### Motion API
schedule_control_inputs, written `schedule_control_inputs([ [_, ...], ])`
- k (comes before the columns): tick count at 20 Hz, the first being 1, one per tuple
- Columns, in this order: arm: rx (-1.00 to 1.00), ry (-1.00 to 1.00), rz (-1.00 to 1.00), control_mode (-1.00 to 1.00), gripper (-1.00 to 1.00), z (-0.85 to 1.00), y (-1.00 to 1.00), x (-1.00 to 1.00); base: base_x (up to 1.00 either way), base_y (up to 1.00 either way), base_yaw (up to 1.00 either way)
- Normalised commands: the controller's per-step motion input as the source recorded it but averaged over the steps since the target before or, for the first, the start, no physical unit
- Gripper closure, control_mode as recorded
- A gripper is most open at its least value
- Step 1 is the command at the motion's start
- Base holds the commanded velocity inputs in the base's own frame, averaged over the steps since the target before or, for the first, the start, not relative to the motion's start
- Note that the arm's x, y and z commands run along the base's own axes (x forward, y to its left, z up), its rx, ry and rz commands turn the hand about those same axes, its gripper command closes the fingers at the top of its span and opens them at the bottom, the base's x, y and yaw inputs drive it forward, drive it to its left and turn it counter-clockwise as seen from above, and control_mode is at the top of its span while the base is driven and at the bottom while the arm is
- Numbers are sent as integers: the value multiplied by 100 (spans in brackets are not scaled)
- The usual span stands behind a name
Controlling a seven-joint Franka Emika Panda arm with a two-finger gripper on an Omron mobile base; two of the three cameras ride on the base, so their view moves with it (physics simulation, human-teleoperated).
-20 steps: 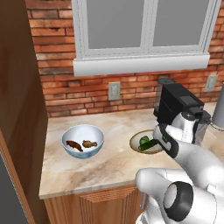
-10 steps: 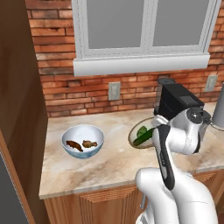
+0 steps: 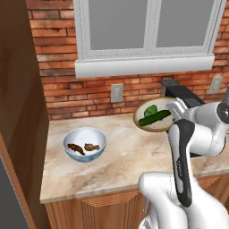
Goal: Place the bowl with the cucumber and avocado on the second highest shelf of the fridge. Place the bowl with the chicken drumsticks on the top shelf of the fridge.
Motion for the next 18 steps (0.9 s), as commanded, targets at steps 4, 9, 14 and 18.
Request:
schedule_control_inputs([
  [4, 28, 0, 0, -100, 100, 68, 0, -78, 0, 0, 0],
  [9, 3, -4, 0, -100, 100, 10, 0, -63, 0, 0, 0],
  [14, 0, 0, 0, -100, 100, 0, 1, -23, 0, 0, 0],
  [18, 0, 0, 0, 100, 100, 0, 0, 0, -11, 0, 8],
])
